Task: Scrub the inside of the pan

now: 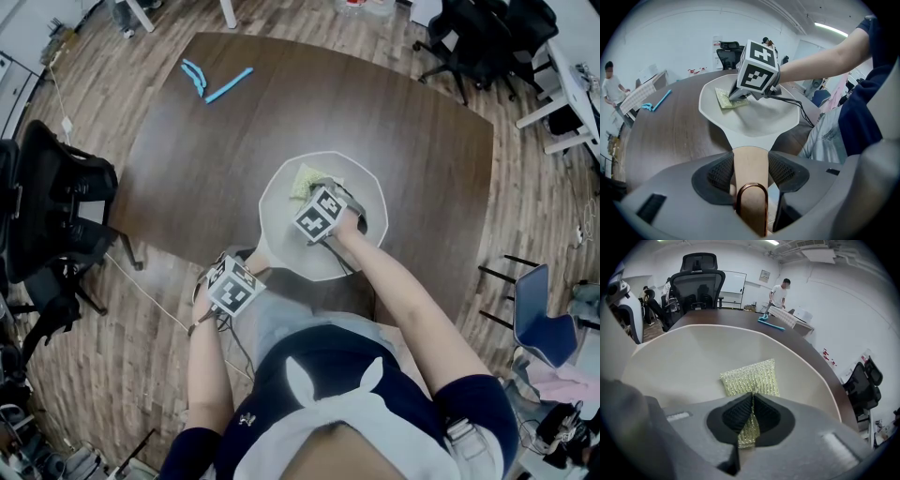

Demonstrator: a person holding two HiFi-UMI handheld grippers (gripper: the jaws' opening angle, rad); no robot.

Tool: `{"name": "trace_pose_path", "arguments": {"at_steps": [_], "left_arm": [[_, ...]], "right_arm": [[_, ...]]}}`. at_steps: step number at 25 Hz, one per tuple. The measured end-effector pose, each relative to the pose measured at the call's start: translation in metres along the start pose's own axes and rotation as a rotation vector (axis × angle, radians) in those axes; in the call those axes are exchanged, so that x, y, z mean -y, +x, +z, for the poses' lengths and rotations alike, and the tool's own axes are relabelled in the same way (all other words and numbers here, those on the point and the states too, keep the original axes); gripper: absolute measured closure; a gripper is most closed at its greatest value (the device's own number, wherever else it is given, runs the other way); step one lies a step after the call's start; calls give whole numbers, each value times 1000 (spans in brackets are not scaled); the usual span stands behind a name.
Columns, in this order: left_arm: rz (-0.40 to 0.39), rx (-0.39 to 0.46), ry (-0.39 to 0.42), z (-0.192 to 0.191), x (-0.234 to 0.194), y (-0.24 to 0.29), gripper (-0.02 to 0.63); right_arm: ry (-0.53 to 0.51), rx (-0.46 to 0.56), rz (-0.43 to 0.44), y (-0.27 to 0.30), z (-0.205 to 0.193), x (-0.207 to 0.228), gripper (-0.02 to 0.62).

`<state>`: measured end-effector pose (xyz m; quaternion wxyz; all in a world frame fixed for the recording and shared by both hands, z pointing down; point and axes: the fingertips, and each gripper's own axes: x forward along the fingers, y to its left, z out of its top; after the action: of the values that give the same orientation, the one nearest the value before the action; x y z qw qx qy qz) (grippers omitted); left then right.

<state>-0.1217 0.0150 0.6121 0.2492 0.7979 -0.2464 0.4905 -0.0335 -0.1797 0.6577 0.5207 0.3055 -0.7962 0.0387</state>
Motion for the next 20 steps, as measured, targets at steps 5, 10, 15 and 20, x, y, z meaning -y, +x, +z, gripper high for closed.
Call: {"name": "trace_pose_path", "arguments": {"at_steps": [5,10,15,20], "left_arm": [[0,0,-4,5,1,0,380],[-4,16,2,-1,0,-2,380],[-4,14,4,-1,-1,0,380],[-1,20,6,0,0,0,380]], "right_arm": [[-17,-29,-27,-2,-9,12,584],[-40,-83,-62,-3,-15,14,584],[-55,-117,-73,-3,-24,19,584],[-100,-152,-94,-5,-32,24,584]]}}
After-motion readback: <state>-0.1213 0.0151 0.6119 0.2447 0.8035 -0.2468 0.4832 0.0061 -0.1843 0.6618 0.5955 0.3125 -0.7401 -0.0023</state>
